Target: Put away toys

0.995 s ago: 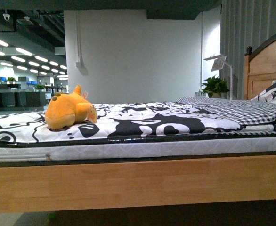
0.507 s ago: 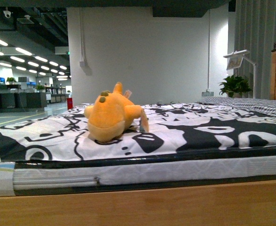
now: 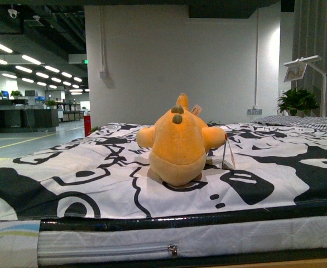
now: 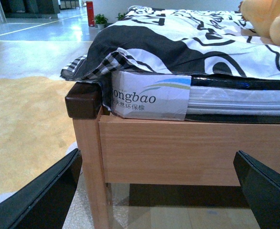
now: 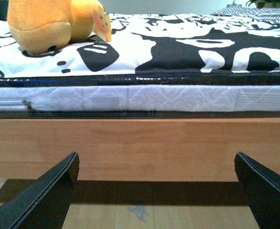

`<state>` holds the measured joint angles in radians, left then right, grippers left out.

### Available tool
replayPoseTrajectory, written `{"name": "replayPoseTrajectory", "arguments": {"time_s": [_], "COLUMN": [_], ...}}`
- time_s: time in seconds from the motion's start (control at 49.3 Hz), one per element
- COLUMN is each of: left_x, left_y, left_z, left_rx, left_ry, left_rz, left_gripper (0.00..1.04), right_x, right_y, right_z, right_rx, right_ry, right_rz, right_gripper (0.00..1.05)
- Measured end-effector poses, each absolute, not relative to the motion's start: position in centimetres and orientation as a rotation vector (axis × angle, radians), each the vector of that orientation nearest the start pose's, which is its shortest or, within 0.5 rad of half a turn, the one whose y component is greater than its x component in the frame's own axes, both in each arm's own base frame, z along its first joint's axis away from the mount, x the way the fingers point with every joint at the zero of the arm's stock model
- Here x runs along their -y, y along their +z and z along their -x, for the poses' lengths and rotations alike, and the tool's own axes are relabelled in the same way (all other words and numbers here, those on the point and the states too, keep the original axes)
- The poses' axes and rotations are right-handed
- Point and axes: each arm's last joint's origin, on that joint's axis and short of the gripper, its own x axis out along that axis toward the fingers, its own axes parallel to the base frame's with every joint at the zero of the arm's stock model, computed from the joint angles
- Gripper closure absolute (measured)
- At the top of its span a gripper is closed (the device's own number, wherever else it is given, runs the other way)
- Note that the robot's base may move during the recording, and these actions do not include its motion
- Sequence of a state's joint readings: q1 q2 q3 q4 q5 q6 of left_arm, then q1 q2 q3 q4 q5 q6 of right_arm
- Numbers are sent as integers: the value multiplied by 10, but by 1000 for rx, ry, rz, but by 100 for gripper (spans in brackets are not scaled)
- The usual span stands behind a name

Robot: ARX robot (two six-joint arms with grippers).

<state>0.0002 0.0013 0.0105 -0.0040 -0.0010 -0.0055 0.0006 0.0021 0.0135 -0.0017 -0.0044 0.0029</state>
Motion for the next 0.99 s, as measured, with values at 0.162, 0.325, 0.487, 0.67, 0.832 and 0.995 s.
{"name": "replayPoseTrajectory", "arguments": {"time_s": [0.162,0.325,0.487,0.67,0.832,0.995], "left_x": [0,0,0,0,0,0], "left_y": [167,167,167,167,167,167], "left_z": [-97,-97,-97,-97,-97,-97], "left_rx": [5,4,5,5,5,5], "left_ry": [0,1,1,0,1,0], "left_rz": [5,5,5,5,5,5], "left_gripper": [6,6,6,6,6,6], "right_x": [0,0,1,12,3,-18], "right_y": [168,168,167,222,269,307], "right_z": [-97,-97,-99,-130,-159,-188], "right_rx": [10,9,-32,19,101,141], "right_ry": [4,2,133,307,320,344], "right_rz": [-3,-3,-58,-153,-134,-121], "right_gripper": [6,6,6,6,6,6]}}
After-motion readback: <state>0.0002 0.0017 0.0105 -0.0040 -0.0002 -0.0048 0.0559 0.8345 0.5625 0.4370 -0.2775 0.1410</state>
